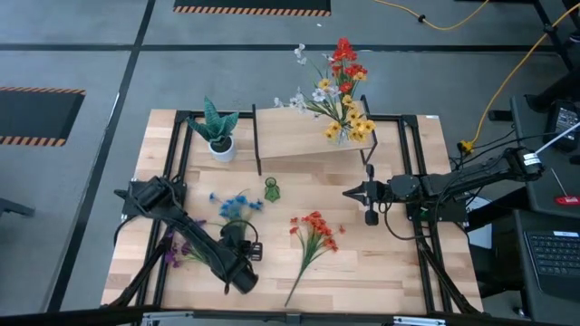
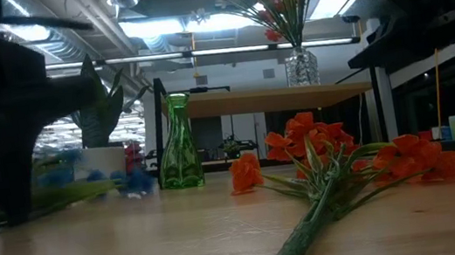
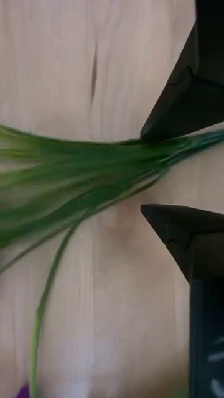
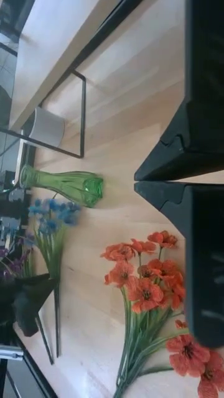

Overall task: Pick and place flowers into a vace then onto a shelf
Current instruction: Put the blue flowers into the green transparent vase

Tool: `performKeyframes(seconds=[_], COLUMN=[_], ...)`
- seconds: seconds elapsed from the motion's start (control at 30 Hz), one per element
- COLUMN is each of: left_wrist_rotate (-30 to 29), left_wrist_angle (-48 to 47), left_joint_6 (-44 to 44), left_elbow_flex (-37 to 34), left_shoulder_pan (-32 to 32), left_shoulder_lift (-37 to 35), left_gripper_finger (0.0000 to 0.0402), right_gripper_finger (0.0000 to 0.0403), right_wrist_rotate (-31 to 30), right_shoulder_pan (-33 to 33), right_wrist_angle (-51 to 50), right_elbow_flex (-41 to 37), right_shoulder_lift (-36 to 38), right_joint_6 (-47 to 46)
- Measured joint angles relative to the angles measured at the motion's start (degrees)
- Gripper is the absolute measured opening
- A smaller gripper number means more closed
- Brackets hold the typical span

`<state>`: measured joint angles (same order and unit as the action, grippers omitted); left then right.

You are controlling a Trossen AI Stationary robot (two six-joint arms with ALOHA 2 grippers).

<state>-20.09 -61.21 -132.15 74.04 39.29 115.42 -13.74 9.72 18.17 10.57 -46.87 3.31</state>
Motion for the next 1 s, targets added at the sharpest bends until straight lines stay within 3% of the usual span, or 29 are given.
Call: performKeyframes(seconds=[0.47,0.6,0.8,1.0], left_wrist_rotate=[-0.81,-0.79,-0.89,-2.48], left_wrist_angle=[3.76,3.84,4.21,4.22], left_joint_6=[3.00,4.09,5.07,2.79], left_elbow_flex=[-2.32,-2.36,-2.41,-2.70], left_shoulder_pan=[0.05,0.05,0.23,1.55], left_shoulder_lift=[-0.31,-0.24,-0.20,-1.92], left_gripper_finger=[0.0164,0.0123,0.0020,0.0012], right_gripper_finger=[0.0016,0.0016,0.0016,0.0016], right_wrist_rotate=[-0.02,-0.03,-0.04,-0.07], right_shoulder_pan=[0.00,0.00,0.00,0.00], right_wrist_angle=[-0.07,-0.07,-0.08,-0.11], right_elbow_flex=[0.00,0.00,0.00,0.00], right_shoulder_lift=[0.00,0.00,0.00,0.00], right_joint_6=[0.17,0.17,0.17,0.17])
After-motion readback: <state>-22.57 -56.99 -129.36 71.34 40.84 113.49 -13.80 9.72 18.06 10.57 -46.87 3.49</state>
